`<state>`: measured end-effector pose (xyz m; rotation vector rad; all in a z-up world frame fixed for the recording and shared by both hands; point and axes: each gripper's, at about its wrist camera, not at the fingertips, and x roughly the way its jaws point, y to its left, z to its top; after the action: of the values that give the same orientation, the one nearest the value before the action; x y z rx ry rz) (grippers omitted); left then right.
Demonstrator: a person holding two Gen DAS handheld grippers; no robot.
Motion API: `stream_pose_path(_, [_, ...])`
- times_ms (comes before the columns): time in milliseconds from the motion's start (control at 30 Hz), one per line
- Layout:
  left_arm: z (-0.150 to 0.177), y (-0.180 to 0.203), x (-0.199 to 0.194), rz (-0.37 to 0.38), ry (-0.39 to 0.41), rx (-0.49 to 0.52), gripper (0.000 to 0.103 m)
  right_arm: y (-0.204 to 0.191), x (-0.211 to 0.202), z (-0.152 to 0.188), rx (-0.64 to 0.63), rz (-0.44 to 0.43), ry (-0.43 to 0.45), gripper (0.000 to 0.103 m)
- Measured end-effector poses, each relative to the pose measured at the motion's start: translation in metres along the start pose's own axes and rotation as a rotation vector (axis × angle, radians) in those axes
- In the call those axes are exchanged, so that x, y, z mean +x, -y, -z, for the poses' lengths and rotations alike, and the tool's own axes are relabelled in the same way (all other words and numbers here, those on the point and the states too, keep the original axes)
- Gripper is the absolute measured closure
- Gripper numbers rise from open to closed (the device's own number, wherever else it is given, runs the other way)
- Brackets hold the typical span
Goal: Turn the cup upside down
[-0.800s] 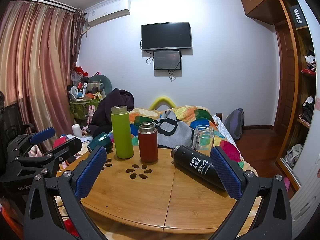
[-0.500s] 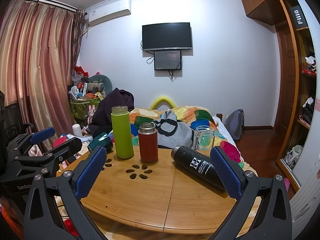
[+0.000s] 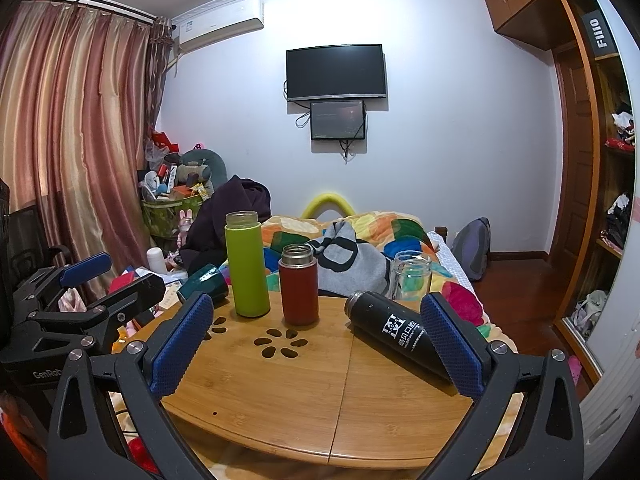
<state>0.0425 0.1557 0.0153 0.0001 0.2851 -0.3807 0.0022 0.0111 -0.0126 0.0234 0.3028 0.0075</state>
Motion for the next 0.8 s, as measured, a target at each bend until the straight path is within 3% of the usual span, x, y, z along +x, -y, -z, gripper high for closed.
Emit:
stream_pose_path(433, [0.002, 0.004, 0.017, 0.006, -0.045, 0.017, 0.000, 0.020, 0.017, 0.003, -0.015, -0.019, -0.043, 0.000])
stream_pose_path(567, [0.004, 0.003, 0.028, 0.010, -0.075, 0.013, 0.000, 0.050, 0.038, 0.008, -0.073, -0.016, -0.098, 0.000])
stream_pose_path(800, [0.013, 0.005, 0.047, 0.017, -0.135, 0.007, 0.000, 0.121, 0.098, 0.025, -0.145, 0.012, -0.272, 0.000])
